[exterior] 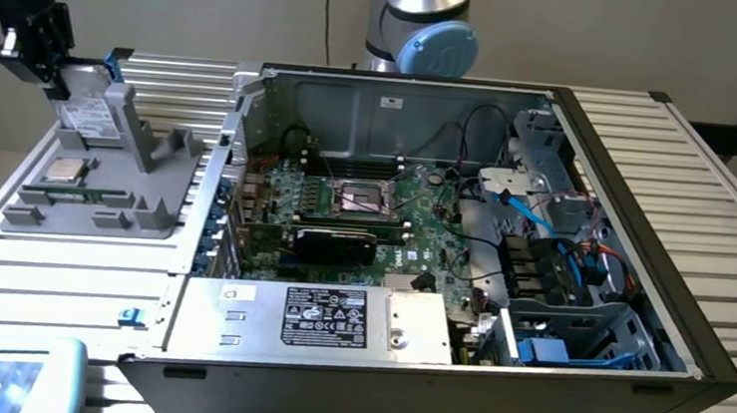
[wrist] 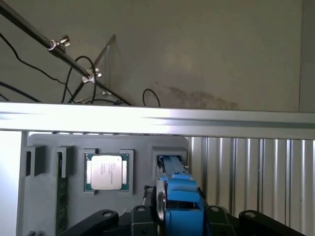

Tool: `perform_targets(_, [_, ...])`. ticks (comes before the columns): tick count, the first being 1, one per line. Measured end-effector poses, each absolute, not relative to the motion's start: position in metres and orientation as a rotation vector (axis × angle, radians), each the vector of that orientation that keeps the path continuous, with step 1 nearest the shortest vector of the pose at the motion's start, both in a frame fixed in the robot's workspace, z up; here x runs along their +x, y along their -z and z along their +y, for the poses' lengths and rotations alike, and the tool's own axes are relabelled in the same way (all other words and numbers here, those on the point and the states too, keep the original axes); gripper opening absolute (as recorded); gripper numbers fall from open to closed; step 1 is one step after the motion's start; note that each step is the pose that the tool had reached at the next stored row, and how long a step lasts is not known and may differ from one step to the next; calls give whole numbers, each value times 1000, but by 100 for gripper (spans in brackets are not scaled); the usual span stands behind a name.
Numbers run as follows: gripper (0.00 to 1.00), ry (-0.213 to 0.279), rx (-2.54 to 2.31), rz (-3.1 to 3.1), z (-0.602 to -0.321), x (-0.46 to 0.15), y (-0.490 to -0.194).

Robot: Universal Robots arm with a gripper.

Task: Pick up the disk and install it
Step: 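Pick up the disk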

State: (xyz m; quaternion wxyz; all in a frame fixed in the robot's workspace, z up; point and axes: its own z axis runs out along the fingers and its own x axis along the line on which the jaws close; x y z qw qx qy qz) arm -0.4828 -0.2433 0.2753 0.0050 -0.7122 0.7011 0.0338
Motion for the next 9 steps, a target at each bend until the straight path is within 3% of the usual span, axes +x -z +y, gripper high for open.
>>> perform_targets(9, [39, -93, -2226, 2190, -244, -483, -275])
